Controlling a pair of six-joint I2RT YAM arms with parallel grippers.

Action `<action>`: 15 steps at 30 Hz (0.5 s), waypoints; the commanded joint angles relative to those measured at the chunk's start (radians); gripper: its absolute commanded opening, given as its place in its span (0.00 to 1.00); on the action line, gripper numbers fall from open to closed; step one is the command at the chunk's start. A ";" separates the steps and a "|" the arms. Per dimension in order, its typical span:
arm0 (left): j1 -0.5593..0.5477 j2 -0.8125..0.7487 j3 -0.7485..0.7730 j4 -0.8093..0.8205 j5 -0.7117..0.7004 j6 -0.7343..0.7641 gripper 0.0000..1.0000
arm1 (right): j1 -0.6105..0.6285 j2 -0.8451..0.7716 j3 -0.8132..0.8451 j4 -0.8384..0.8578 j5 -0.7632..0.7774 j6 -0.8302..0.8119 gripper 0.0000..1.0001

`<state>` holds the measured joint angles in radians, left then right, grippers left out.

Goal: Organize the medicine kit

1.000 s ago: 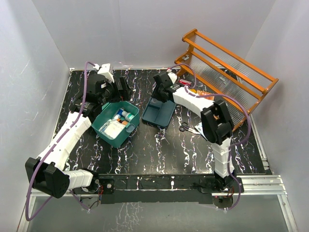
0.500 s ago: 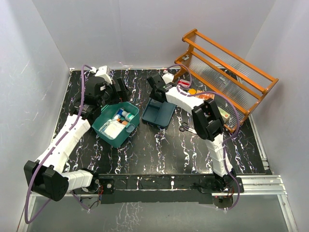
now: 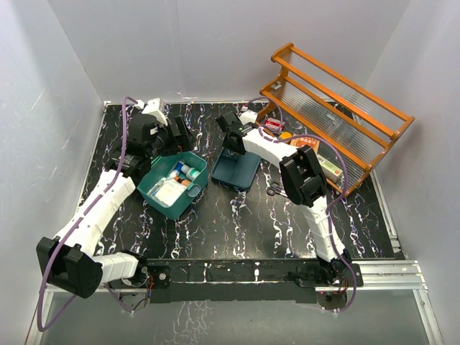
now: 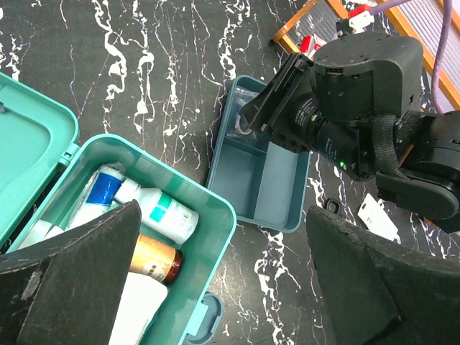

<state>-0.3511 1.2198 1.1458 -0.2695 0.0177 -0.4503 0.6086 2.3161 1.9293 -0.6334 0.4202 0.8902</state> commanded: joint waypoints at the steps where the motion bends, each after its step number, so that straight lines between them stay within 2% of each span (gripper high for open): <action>1: -0.005 0.005 0.016 0.006 -0.004 -0.002 0.97 | 0.000 -0.014 0.057 0.000 0.051 -0.021 0.43; 4: -0.006 0.010 0.021 0.005 -0.002 -0.002 0.97 | 0.000 -0.020 0.065 0.007 0.046 -0.032 0.47; 15: -0.006 0.015 0.039 0.001 0.018 0.014 0.97 | -0.009 -0.146 0.032 0.031 -0.005 -0.194 0.46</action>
<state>-0.3531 1.2407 1.1465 -0.2699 0.0189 -0.4492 0.6071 2.3062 1.9450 -0.6334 0.4114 0.7712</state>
